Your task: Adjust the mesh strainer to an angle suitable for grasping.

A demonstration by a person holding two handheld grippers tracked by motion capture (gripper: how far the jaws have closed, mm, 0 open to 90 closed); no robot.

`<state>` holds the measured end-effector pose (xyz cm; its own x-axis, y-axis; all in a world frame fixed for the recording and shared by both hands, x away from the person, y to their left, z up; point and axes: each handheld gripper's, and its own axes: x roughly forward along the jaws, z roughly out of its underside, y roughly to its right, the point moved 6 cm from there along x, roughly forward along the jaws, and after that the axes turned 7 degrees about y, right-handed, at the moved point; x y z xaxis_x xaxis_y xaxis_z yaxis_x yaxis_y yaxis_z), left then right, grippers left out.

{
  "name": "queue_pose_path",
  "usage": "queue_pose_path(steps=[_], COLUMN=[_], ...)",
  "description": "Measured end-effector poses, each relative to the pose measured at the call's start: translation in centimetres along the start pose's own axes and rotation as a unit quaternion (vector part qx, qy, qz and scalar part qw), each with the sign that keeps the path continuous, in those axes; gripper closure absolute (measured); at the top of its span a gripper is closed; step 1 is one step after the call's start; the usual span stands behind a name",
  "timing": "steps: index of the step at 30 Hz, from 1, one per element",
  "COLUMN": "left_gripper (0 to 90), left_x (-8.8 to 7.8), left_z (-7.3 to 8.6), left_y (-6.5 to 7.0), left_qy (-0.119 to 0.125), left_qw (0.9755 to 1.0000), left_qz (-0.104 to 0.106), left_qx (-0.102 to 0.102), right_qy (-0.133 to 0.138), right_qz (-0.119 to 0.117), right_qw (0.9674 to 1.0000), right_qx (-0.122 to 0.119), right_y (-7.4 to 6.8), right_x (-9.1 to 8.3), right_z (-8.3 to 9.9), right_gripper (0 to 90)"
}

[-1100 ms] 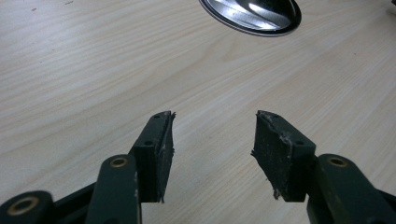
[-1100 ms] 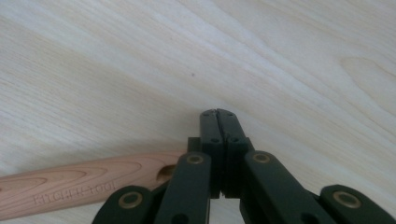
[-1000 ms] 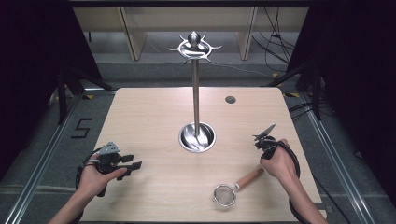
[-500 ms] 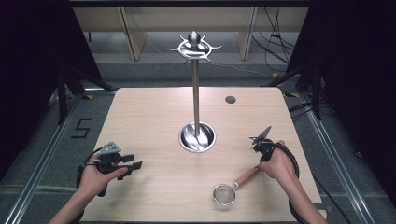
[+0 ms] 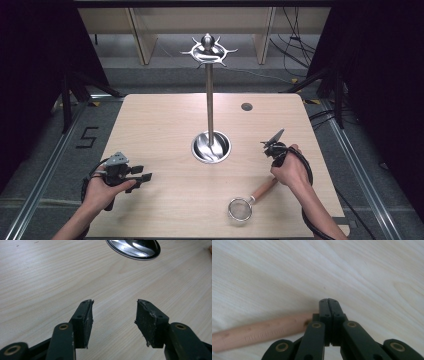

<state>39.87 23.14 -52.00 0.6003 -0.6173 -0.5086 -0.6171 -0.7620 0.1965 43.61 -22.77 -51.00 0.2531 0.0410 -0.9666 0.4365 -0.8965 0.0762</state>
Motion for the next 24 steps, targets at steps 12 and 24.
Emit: queue_pose_path(steps=[12, 24], left_gripper=[46.3, 46.3], left_x=[0.3, 0.3], left_z=[-0.1, -0.1], left_y=[0.1, 0.1], left_qy=[-0.007, 0.002], left_qw=[1.0000, 1.0000], left_qz=[0.004, 0.006], left_qx=[0.002, -0.002], right_qy=[-0.049, -0.023], right_qz=[-0.021, 0.002], right_qw=[0.9986, 0.9992], right_qx=[-0.006, -0.032], right_y=[0.2, -2.0], right_x=[0.6, 1.8], right_z=[2.9, -1.8], right_gripper=[90.0, 90.0])
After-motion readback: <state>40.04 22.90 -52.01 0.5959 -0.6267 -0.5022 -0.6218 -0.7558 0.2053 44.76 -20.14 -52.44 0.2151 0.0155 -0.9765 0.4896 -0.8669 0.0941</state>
